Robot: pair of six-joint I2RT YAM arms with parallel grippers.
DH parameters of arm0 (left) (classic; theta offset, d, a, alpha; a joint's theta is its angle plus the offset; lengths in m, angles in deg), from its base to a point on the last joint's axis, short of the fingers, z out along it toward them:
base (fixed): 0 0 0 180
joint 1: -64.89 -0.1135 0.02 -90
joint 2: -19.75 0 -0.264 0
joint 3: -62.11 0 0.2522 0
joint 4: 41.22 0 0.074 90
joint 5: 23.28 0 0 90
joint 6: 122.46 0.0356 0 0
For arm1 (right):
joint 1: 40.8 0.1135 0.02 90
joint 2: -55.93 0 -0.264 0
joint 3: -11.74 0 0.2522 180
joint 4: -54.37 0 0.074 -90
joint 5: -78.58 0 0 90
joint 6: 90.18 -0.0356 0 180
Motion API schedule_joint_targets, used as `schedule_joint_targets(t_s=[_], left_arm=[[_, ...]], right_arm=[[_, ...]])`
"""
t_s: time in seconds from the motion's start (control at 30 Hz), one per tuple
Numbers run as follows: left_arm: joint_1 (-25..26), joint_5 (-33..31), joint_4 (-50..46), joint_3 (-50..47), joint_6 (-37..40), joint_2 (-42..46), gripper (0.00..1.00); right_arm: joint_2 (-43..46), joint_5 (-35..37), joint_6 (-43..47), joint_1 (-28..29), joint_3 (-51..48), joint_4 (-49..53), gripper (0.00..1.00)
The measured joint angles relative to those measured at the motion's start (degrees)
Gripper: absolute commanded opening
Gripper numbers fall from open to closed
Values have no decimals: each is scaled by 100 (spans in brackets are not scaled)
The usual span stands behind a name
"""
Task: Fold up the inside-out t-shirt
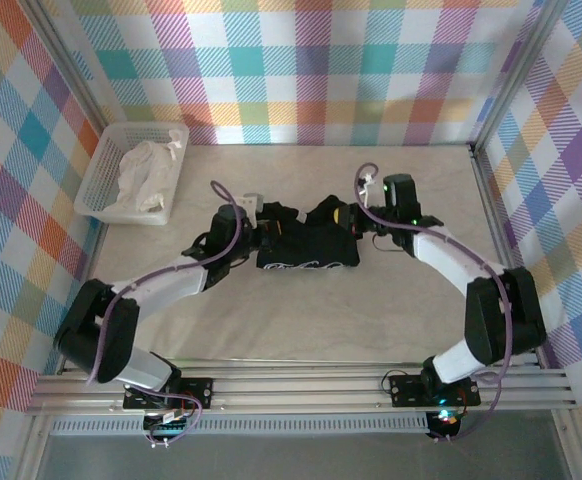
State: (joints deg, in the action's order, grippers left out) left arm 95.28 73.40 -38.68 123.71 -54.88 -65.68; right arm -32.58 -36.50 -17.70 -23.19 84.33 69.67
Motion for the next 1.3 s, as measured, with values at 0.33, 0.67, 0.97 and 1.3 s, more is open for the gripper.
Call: schedule_joint_targets(t_s=[0.33, 0.67, 0.97, 1.3], left_arm=[[-420, -37, -358, 1742, 212, -2218, 2], [-560, -221, -1099, 2114, 28, -2763, 34], [-610, -616, -2192, 2131, -26, -2166, 56], [-459, -417, -2428, 1893, -33, -1342, 55]], right_arm=[[-2190, 595, 199, -271, 1912, 1078, 7], [-3532, 942, 323, -334, 3047, 2146, 41], [-2341, 1419, 721, -420, 2750, 2804, 60], [-1305, 1132, 433, -431, 1648, 2610, 86]])
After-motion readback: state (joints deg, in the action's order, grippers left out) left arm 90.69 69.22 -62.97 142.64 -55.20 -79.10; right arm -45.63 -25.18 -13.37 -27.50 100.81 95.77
